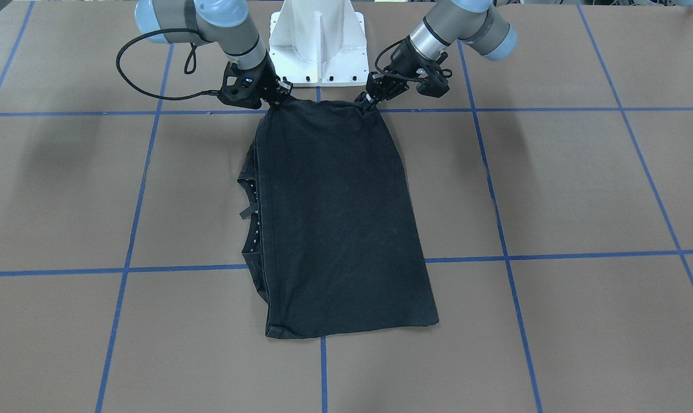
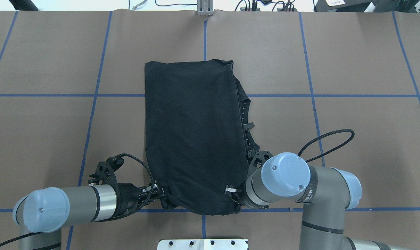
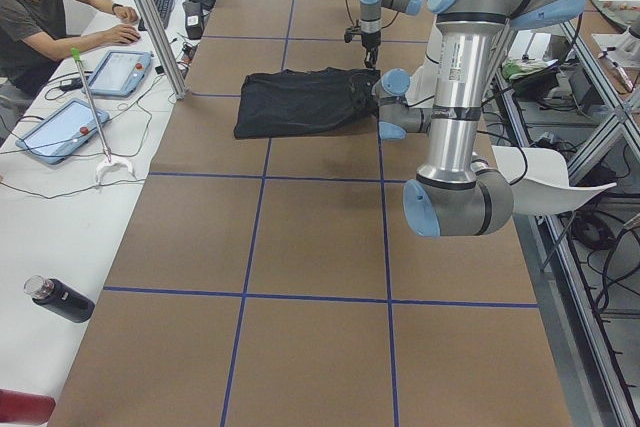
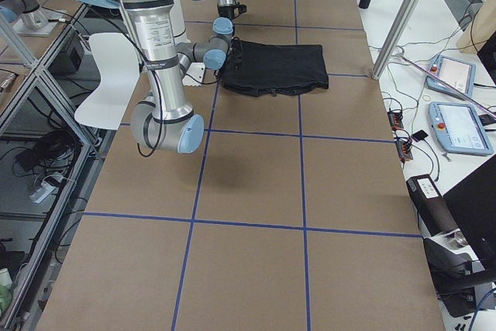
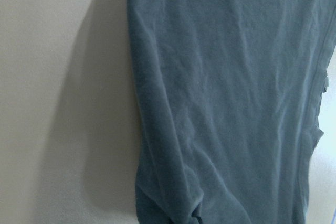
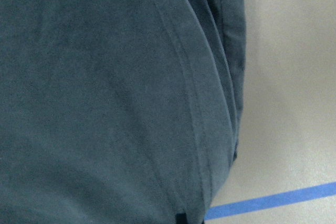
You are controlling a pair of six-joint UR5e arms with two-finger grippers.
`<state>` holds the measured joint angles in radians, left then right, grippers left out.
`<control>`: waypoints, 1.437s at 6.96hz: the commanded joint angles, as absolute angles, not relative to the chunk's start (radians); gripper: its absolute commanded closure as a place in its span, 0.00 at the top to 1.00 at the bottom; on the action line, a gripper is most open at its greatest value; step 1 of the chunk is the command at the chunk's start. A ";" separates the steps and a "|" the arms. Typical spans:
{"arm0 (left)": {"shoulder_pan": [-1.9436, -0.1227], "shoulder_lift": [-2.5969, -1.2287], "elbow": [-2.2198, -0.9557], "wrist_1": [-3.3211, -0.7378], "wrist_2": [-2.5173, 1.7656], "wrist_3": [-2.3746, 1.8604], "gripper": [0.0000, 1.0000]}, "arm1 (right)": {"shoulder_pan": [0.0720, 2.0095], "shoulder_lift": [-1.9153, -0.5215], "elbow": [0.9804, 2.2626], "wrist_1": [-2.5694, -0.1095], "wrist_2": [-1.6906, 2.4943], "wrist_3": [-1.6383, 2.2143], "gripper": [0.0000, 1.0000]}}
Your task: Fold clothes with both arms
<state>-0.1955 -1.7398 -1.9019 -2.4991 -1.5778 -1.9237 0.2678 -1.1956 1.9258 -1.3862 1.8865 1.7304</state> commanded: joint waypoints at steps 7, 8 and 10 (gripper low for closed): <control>-0.196 -1.720 -1.917 -2.491 -1.580 -1.921 0.00 | 0.279 -1.169 1.855 -1.378 1.841 1.732 1.00; -0.196 -1.720 -1.917 -2.491 -1.580 -1.921 0.00 | 0.270 -1.163 1.845 -1.378 1.838 1.735 1.00; -0.196 -1.720 -1.919 -2.491 -1.580 -1.921 0.00 | 0.265 -1.155 1.841 -1.378 1.838 1.740 0.99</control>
<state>-0.1964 -1.7196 -1.9183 -2.4912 -1.5800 -1.9205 0.2691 -1.1604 1.8436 -1.3775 1.8386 1.7369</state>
